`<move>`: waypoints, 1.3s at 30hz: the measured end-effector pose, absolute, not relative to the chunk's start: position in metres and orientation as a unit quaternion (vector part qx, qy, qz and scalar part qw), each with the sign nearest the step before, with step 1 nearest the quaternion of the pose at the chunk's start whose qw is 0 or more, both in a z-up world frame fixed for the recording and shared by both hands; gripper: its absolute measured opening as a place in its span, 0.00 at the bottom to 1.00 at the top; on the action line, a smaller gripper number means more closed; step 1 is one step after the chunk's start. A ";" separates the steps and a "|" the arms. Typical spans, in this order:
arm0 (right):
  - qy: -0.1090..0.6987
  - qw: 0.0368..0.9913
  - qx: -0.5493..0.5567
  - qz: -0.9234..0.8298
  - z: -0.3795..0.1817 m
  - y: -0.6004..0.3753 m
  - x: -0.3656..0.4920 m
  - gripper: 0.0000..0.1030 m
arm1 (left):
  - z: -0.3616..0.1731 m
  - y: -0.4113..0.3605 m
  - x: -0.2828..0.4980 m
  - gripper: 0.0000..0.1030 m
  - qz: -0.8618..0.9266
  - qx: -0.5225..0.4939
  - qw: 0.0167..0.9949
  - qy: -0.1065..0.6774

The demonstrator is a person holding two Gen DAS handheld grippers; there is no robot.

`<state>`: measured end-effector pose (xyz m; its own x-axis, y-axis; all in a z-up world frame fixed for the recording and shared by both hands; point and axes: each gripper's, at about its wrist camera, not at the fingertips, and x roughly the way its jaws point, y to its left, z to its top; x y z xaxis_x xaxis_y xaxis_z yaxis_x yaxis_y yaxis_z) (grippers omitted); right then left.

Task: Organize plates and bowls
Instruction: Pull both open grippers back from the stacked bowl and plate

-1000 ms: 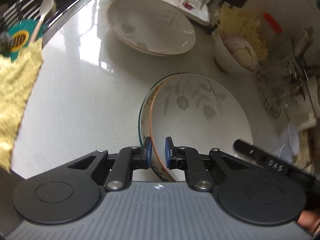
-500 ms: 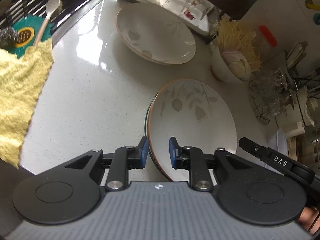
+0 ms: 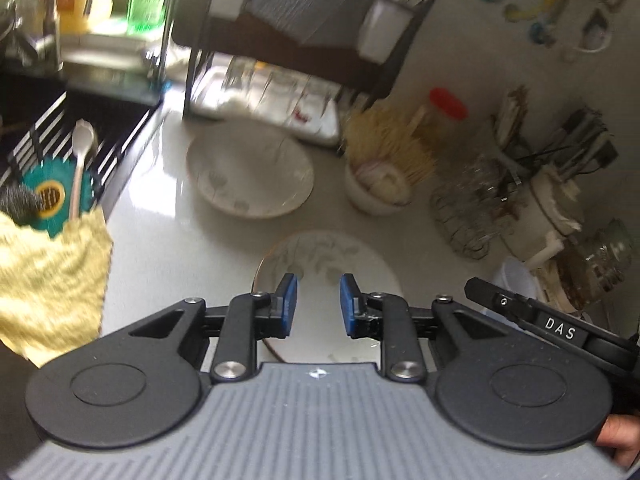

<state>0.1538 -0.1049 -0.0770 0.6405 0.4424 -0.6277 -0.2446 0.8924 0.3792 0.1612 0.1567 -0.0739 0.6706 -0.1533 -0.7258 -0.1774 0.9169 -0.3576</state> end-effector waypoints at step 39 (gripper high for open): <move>0.322 0.918 0.101 0.208 -0.037 -0.083 0.011 0.16 | -0.035 0.142 0.020 0.35 -0.034 -0.135 0.913 0.383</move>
